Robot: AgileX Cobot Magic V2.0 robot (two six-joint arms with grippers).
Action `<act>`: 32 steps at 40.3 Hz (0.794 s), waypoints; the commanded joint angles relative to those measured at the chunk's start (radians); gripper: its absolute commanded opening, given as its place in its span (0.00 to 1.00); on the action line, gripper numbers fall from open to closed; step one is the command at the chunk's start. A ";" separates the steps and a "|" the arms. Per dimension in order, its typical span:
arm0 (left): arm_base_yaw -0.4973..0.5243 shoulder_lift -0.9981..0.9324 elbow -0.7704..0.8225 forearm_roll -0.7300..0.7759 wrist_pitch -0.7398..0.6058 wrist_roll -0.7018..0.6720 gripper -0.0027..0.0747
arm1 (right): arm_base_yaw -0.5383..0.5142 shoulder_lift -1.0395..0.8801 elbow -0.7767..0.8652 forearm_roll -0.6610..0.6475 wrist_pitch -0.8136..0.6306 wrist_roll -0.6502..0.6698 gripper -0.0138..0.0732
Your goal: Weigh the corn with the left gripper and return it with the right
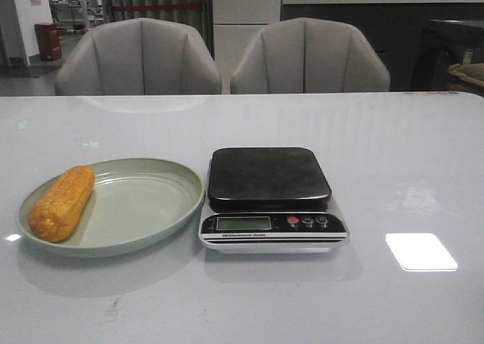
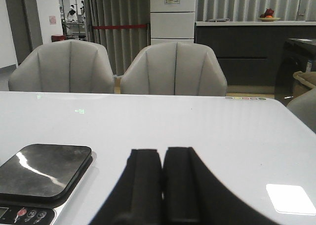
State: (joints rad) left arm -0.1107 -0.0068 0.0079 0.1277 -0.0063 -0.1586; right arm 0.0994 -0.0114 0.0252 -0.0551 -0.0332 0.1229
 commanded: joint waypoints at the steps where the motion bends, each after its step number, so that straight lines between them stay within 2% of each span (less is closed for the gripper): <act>1: 0.003 -0.018 -0.001 -0.001 -0.074 -0.004 0.21 | -0.008 -0.019 0.005 0.001 -0.071 0.000 0.32; 27: 0.003 -0.018 -0.001 -0.001 -0.074 -0.004 0.21 | -0.008 -0.019 0.005 0.001 -0.071 0.000 0.32; 32: 0.003 -0.018 -0.006 -0.003 -0.211 -0.004 0.21 | -0.008 -0.019 0.005 0.001 -0.071 0.000 0.32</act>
State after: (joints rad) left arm -0.1107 -0.0068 0.0079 0.1277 -0.0508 -0.1586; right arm 0.0994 -0.0114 0.0252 -0.0551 -0.0315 0.1246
